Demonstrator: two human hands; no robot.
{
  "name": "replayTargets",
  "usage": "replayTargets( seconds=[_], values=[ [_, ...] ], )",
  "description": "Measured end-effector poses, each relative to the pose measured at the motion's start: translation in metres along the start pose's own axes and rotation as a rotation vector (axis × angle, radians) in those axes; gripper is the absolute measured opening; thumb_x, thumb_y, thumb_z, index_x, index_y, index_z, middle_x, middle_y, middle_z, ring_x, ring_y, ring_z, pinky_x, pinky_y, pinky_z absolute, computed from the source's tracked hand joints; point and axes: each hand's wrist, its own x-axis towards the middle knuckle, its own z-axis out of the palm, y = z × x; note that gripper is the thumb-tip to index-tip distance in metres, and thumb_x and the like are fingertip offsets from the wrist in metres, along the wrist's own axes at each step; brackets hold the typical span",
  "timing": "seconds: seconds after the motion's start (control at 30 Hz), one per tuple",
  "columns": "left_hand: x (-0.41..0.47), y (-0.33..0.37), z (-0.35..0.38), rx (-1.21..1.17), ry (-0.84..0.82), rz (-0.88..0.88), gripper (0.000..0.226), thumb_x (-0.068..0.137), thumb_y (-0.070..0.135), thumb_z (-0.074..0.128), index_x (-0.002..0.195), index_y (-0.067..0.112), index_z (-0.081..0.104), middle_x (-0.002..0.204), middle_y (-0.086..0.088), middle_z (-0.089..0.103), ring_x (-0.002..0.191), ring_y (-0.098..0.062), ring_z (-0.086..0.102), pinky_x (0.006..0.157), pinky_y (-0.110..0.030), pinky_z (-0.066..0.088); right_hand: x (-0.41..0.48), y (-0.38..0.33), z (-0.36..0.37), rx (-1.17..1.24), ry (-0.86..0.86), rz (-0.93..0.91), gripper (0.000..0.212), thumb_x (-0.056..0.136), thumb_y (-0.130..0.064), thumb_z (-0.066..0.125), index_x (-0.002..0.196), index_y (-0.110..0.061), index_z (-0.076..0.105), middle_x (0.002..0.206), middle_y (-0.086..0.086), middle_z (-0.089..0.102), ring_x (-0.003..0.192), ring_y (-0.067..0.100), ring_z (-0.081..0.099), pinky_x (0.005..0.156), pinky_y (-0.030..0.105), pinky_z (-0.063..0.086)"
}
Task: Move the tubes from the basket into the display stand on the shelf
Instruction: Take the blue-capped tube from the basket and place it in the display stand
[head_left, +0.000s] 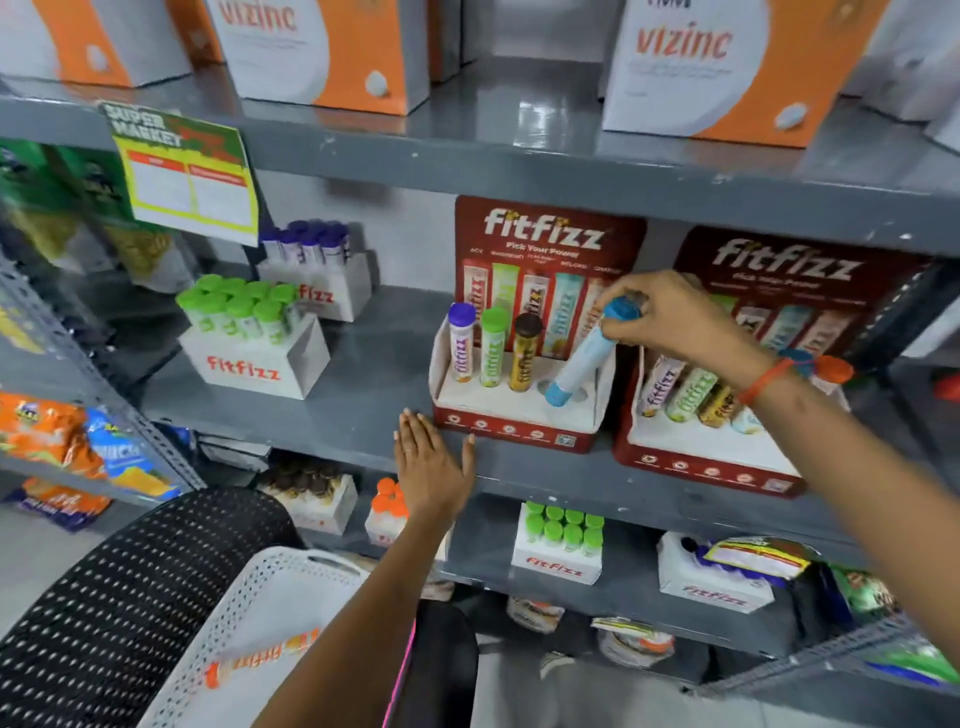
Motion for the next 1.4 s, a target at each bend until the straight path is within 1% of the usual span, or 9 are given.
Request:
replayTargets(
  seconds=[0.17,0.3,0.43,0.57,0.67,0.87,1.07,1.23,1.4],
  values=[
    [0.0,0.001,-0.001,0.022,-0.015,-0.004,0.083,0.092,0.059,0.018,0.147,-0.002,0.002,0.156,-0.021,0.001,0.144,-0.03,0.0,0.114,-0.035,-0.007,0.003,0.0,0.004,-0.01,-0.042,0.048,0.031,0.071,-0.014,0.073,0.1,-0.005,0.068,0.099,0.015,0.072,0.08,0.026,0.061,0.083,0.039,0.053],
    [-0.001,0.001,-0.002,0.036,-0.026,-0.012,0.082,0.093,0.059,0.019,0.147,0.0,0.001,0.156,-0.019,0.0,0.144,-0.029,-0.001,0.113,-0.034,-0.008,0.009,0.004,0.007,-0.034,-0.097,0.037,0.028,0.075,-0.01,0.07,0.102,-0.005,0.066,0.1,0.017,0.07,0.086,0.028,0.062,0.082,0.04,0.054],
    [0.0,0.002,-0.001,0.049,-0.023,-0.019,0.083,0.092,0.061,0.016,0.147,0.002,0.0,0.157,-0.018,0.0,0.144,-0.029,-0.002,0.114,-0.035,-0.006,0.016,0.008,0.007,-0.126,-0.143,0.031,0.024,0.083,-0.014,0.064,0.104,-0.003,0.062,0.089,0.01,0.059,0.078,0.023,0.054,0.061,0.027,0.042],
    [0.0,0.002,-0.001,0.058,-0.02,-0.02,0.083,0.091,0.061,0.015,0.148,0.002,0.0,0.157,-0.018,0.001,0.144,-0.029,-0.001,0.113,-0.035,-0.007,0.022,0.008,0.007,-0.085,-0.195,0.05,0.026,0.086,-0.012,0.06,0.111,-0.006,0.058,0.11,0.017,0.065,0.095,0.028,0.062,0.08,0.032,0.049],
    [-0.001,0.002,0.0,0.062,-0.017,-0.025,0.083,0.091,0.061,0.013,0.148,0.003,0.0,0.157,-0.017,0.001,0.144,-0.029,-0.001,0.113,-0.034,-0.007,0.022,0.007,0.009,-0.03,-0.216,0.046,0.036,0.081,-0.005,0.062,0.116,-0.011,0.058,0.124,0.014,0.06,0.109,0.028,0.057,0.093,0.035,0.047],
    [-0.001,0.002,0.0,0.076,-0.022,-0.034,0.085,0.087,0.063,0.006,0.148,0.004,-0.002,0.157,-0.015,-0.001,0.144,-0.028,-0.002,0.113,-0.034,-0.007,0.023,0.012,0.022,0.036,-0.078,0.016,0.014,0.086,-0.018,0.063,0.096,-0.009,0.065,0.115,0.009,0.066,0.104,0.022,0.06,0.085,0.029,0.045],
    [0.0,0.002,0.0,0.081,-0.027,-0.034,0.081,0.091,0.06,0.011,0.148,0.004,-0.002,0.157,-0.016,0.0,0.144,-0.028,-0.002,0.113,-0.034,-0.007,0.024,0.011,0.022,-0.03,-0.044,0.019,0.025,0.079,-0.014,0.067,0.103,-0.007,0.065,0.117,0.014,0.066,0.105,0.029,0.061,0.091,0.041,0.052],
    [0.0,0.002,0.0,0.078,-0.023,-0.032,0.082,0.09,0.06,0.01,0.148,0.004,-0.001,0.157,-0.016,0.0,0.144,-0.028,-0.002,0.113,-0.034,-0.007,0.029,0.008,0.027,-0.027,-0.077,0.038,0.04,0.07,-0.009,0.075,0.109,-0.006,0.065,0.116,0.014,0.068,0.105,0.028,0.061,0.093,0.037,0.051],
    [0.0,0.002,0.001,0.071,-0.021,-0.033,0.084,0.087,0.062,0.006,0.148,0.005,-0.001,0.157,-0.015,0.0,0.144,-0.028,-0.002,0.113,-0.034,-0.008,0.029,0.007,0.033,-0.008,-0.098,-0.009,0.036,0.07,-0.002,0.074,0.105,-0.004,0.064,0.112,0.016,0.067,0.102,0.03,0.061,0.092,0.042,0.052]
  ],
)
